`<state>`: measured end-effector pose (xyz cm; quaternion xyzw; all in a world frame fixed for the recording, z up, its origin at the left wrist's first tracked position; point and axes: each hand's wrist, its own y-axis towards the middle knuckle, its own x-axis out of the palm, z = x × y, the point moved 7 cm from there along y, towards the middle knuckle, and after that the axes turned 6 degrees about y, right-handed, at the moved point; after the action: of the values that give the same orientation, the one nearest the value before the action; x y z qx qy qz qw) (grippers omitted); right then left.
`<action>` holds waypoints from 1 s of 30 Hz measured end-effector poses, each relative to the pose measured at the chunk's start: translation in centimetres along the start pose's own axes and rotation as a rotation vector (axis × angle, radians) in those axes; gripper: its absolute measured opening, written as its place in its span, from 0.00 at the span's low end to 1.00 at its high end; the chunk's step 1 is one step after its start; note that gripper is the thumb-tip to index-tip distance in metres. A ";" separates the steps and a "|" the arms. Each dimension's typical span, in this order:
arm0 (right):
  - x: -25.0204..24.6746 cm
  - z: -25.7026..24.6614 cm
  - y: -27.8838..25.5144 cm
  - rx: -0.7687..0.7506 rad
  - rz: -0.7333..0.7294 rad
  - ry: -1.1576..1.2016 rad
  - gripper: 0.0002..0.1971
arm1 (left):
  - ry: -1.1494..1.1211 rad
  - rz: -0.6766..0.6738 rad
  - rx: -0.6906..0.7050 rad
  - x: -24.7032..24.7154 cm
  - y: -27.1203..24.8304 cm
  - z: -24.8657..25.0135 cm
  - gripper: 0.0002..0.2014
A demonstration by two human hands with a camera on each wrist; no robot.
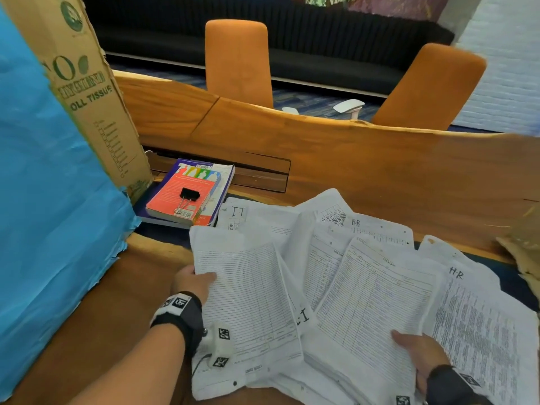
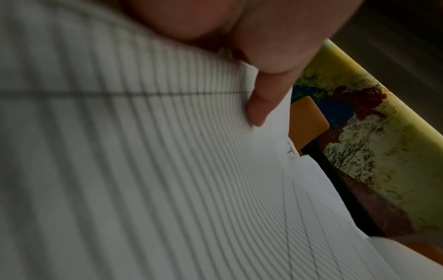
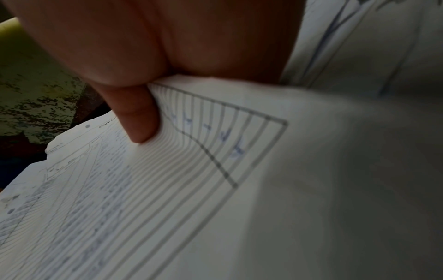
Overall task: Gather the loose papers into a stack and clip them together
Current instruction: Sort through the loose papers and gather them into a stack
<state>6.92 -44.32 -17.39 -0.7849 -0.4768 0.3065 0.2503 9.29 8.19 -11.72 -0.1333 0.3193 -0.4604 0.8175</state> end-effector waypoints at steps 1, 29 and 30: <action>0.0 0.0 0.0 0.002 0.003 0.000 0.20 | 0.010 0.012 0.010 -0.6 0.1 0.7 0.07; 0.2 -0.6 -0.8 -0.028 -0.054 0.062 0.08 | -0.262 -0.351 0.349 -2.8 -6.2 15.6 0.09; 0.2 -0.7 -0.9 -0.032 -0.059 0.053 0.06 | -0.175 -0.365 0.299 -0.9 -6.0 14.0 0.06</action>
<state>6.97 -43.82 -16.34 -0.7822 -0.4980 0.2702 0.2591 13.99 4.66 2.41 -0.1058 0.1463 -0.6291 0.7560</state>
